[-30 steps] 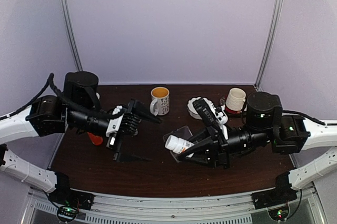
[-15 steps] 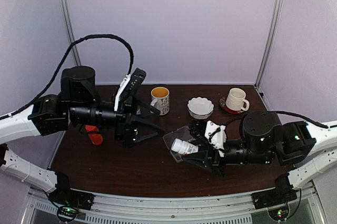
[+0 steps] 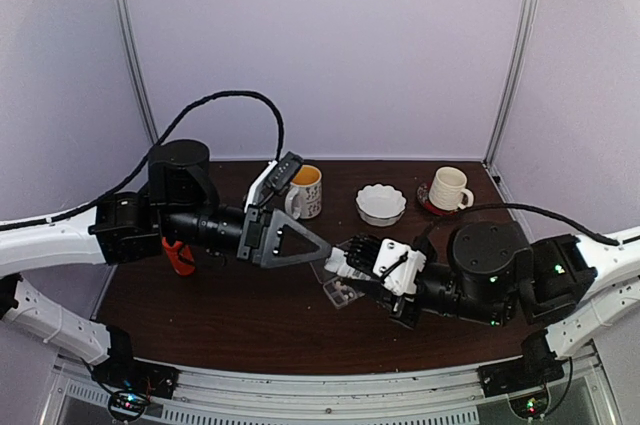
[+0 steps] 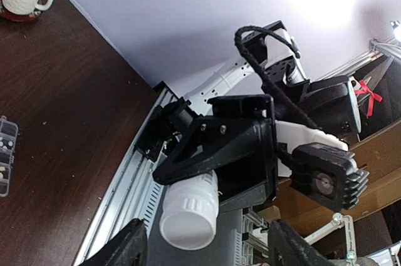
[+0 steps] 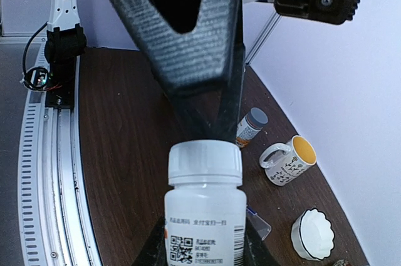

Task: Sort the pills into containers
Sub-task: Screw the lid of the pill bottle onto the pill bottle.

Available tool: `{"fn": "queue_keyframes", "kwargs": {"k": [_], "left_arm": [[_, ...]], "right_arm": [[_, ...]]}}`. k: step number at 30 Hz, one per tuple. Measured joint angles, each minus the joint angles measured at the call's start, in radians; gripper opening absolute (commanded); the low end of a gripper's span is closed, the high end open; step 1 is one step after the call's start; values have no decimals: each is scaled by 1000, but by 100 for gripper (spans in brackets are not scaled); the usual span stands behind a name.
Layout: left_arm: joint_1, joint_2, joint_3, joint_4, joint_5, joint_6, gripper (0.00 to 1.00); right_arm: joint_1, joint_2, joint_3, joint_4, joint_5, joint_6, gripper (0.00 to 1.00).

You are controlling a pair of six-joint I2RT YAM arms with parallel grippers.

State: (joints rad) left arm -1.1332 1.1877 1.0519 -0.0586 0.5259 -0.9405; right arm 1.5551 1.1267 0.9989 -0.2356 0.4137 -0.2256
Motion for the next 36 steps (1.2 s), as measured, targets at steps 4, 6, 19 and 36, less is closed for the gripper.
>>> {"fn": "queue_keyframes", "kwargs": {"k": [4, 6, 19, 36], "left_arm": [[0, 23, -3, 12, 41, -41, 67], [0, 28, -3, 18, 59, -53, 61], [4, 47, -3, 31, 84, -80, 66], [4, 46, -3, -19, 76, -66, 36]], "right_arm": [[5, 16, 16, 8, 19, -24, 0], [6, 20, 16, 11, 25, -34, 0], [10, 27, 18, 22, 34, -39, 0], [12, 27, 18, 0, 33, -38, 0]]}}
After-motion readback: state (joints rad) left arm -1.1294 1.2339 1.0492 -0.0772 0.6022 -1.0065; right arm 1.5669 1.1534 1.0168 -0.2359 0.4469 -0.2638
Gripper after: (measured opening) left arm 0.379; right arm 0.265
